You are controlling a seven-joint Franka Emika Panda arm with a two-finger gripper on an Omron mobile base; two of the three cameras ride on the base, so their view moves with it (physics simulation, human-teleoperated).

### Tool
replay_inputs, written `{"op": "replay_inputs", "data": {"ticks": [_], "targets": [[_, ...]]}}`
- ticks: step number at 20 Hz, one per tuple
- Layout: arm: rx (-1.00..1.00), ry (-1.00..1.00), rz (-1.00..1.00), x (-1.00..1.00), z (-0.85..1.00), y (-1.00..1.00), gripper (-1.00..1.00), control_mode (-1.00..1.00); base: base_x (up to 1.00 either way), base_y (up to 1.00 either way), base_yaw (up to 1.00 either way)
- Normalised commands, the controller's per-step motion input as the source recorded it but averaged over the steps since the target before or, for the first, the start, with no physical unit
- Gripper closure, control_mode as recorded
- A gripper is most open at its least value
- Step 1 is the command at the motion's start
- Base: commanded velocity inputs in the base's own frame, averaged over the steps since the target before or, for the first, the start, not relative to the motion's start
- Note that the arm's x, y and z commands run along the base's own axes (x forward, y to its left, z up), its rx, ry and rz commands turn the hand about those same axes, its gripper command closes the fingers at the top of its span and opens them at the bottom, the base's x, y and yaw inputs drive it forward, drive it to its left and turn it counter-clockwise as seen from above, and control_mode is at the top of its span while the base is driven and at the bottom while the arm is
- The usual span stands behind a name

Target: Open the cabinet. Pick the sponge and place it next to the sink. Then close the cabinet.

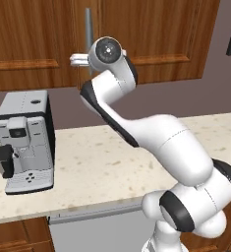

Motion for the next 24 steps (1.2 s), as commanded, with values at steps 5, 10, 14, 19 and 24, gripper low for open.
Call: {"op": "replay_inputs", "data": {"ticks": [5,10,14,19,24], "targets": [[0.03,0.0,0.0,-0.37,0.0,-0.64,1.0,-1.0,0.0,0.0,0.0],[0.02,0.0,0.0,-0.47,0.0,-0.67,1.0,-1.0,0.0,0.0,0.0],[0.01,0.0,0.0,-0.44,0.01,-0.62,1.0,-1.0,0.0,0.0,0.0],[0.01,0.0,0.0,-0.47,0.0,-0.63,1.0,-1.0,0.0,0.0,0.0],[0.0,0.0,0.0,-0.48,0.0,-0.64,1.0,-1.0,0.0,0.0,0.0]]}}
